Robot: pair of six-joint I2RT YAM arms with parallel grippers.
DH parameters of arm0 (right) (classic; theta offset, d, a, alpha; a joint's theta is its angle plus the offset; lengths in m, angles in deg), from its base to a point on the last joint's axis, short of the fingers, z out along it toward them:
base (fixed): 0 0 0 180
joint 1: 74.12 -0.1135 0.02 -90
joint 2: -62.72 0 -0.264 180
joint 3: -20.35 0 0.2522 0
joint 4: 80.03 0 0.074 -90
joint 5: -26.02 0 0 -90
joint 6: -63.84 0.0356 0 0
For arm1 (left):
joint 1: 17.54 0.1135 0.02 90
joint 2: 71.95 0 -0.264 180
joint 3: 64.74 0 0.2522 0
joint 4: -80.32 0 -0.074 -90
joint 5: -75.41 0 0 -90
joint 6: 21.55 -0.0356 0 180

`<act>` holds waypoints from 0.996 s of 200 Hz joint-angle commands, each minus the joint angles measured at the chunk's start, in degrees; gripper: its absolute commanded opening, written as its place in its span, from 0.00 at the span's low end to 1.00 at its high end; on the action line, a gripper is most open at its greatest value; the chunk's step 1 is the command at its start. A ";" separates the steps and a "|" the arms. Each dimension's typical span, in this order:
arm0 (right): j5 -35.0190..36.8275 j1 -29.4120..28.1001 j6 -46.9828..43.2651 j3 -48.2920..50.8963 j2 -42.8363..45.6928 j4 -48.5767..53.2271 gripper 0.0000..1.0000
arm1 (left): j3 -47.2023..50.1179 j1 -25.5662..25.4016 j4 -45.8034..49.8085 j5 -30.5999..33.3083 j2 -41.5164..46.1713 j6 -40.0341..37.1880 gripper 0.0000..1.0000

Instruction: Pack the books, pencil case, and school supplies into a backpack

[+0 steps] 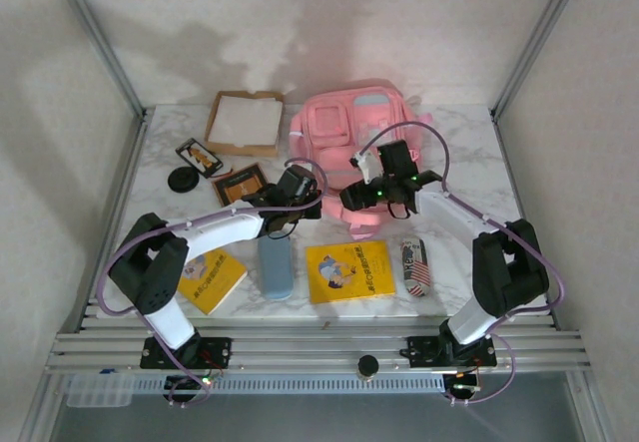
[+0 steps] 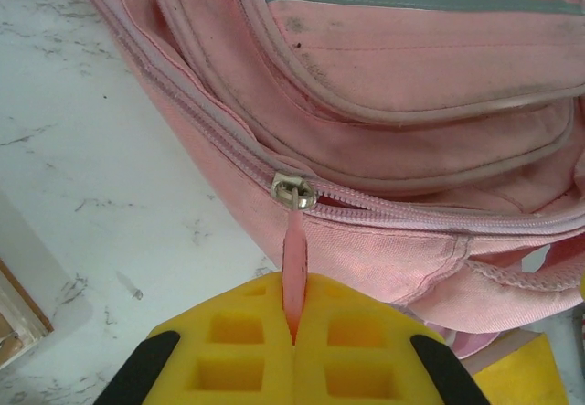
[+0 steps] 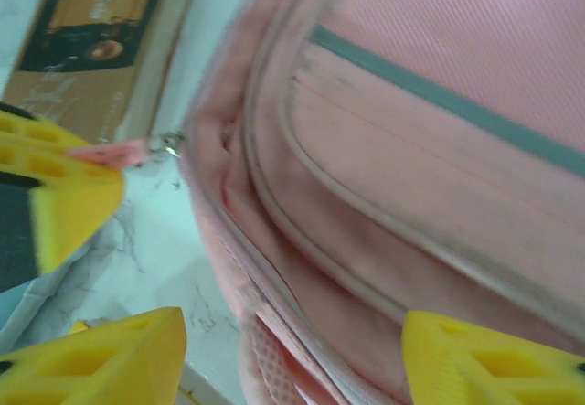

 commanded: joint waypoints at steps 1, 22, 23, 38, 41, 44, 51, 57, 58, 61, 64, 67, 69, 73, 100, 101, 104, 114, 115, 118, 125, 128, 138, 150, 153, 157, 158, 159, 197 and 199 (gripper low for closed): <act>-7.12 -0.72 -10.16 -1.42 -0.02 -4.42 0.67 | 0.69 0.26 -2.96 -1.71 3.52 0.37 0.00; -9.36 -1.01 -13.66 -3.09 -3.09 -3.57 0.67 | 0.75 0.26 -2.86 -1.20 3.95 0.36 0.00; -9.41 -1.01 -13.81 -3.20 -3.25 -3.46 0.67 | 0.77 0.26 -2.94 -1.19 3.96 0.36 0.00; -10.99 -1.11 -15.95 -4.32 -5.16 -2.38 0.68 | 0.79 0.25 -2.85 -1.01 4.25 0.40 0.00; -11.34 -1.09 -16.36 -4.46 -5.39 -2.31 0.68 | 0.74 0.24 -2.80 -1.01 4.29 0.37 0.00; -11.79 -1.09 -16.79 -4.54 -5.70 -2.30 0.68 | 0.70 0.30 -2.84 -1.01 4.30 0.39 0.00; -12.70 -1.10 -17.79 -4.58 -6.16 -2.45 0.68 | 0.62 0.31 -2.83 -1.21 4.38 0.28 0.00; -12.88 -1.09 -18.30 -4.59 -6.61 -2.79 0.68 | 0.48 0.26 -2.69 -1.26 4.40 0.35 0.00; -12.84 -1.09 -18.42 -4.61 -6.73 -2.81 0.68 | 0.46 0.26 -2.68 -1.31 4.35 0.36 0.00; -12.73 -1.15 -18.62 -4.72 -7.02 -2.75 0.68 | 0.39 0.26 -2.60 -1.40 4.39 0.29 0.00; -12.77 -1.10 -18.84 -5.03 -7.43 -2.60 0.68 | 0.33 0.26 -2.58 -1.55 4.37 0.28 0.00; -12.84 -1.09 -19.06 -5.32 -7.89 -2.43 0.68 | 0.27 0.26 -2.58 -1.61 4.47 0.28 0.00; -12.91 -1.09 -19.17 -5.59 -8.14 -2.31 0.68 | 0.26 0.26 -2.56 -1.62 4.51 0.23 0.00; -12.90 -1.09 -19.43 -6.09 -8.80 -1.94 0.67 | 0.19 0.26 -2.62 -1.62 4.57 0.20 0.00; -14.62 -1.10 -21.74 -6.61 -11.67 -2.76 0.63 | 0.09 0.35 -2.40 -0.92 5.11 0.10 0.00; -14.72 -1.10 -21.76 -6.59 -11.72 -2.84 0.63 | 0.09 0.35 -2.40 -0.92 5.15 0.10 0.00; -15.18 -1.09 -22.04 -6.56 -12.03 -3.03 0.62 | 0.08 0.35 -2.48 -0.88 5.11 0.10 0.00; -15.87 -1.19 -22.95 -6.98 -12.87 -2.68 0.56 | -0.08 0.35 -2.30 -0.84 5.18 0.11 0.00; -15.83 -1.19 -22.98 -6.99 -12.94 -2.71 0.55 | -0.09 0.35 -2.31 -0.83 5.10 0.10 0.00; -15.59 -1.18 -23.01 -7.09 -13.09 -2.78 0.54 | -0.21 0.43 -2.24 -0.75 5.03 0.10 0.00; -14.76 -1.18 -23.36 -7.24 -13.26 -2.93 0.49 | -0.50 0.44 -1.88 -0.66 4.94 0.01 0.00; -14.36 -1.18 -23.63 -7.25 -13.34 -3.00 0.47 | -0.65 0.44 -1.77 -0.58 4.90 0.01 0.00; -12.52 -1.18 -24.15 -7.05 -13.12 -3.58 0.35 | -0.95 0.44 -1.31 -0.19 4.92 -0.08 0.00; -10.91 -1.18 -25.19 -6.70 -12.43 -4.23 0.23 | -1.12 0.52 -0.62 0.91 4.88 0.16 0.00; -10.48 -1.18 -25.39 -6.41 -12.15 -4.42 0.21 | -1.21 0.59 -0.31 1.27 4.87 0.33 0.00; -10.06 -1.18 -25.47 -6.22 -11.74 -4.76 0.16 | -1.31 0.73 0.10 1.55 4.79 0.55 0.00; -10.02 -1.18 -25.51 -6.13 -11.62 -4.80 0.16 | -1.36 0.76 0.21 1.68 4.77 0.59 0.00; -9.96 -1.18 -25.49 -6.04 -11.52 -4.87 0.15 | -1.43 0.78 0.35 1.78 4.76 0.61 0.00; -8.72 -1.10 -29.42 -4.79 -6.89 -3.83 0.00 | -1.41 4.03 3.00 5.51 4.82 2.61 0.00; -8.39 -1.14 -29.60 -4.85 -6.73 -3.52 0.00 | -1.41 4.28 3.14 5.72 4.84 2.64 0.00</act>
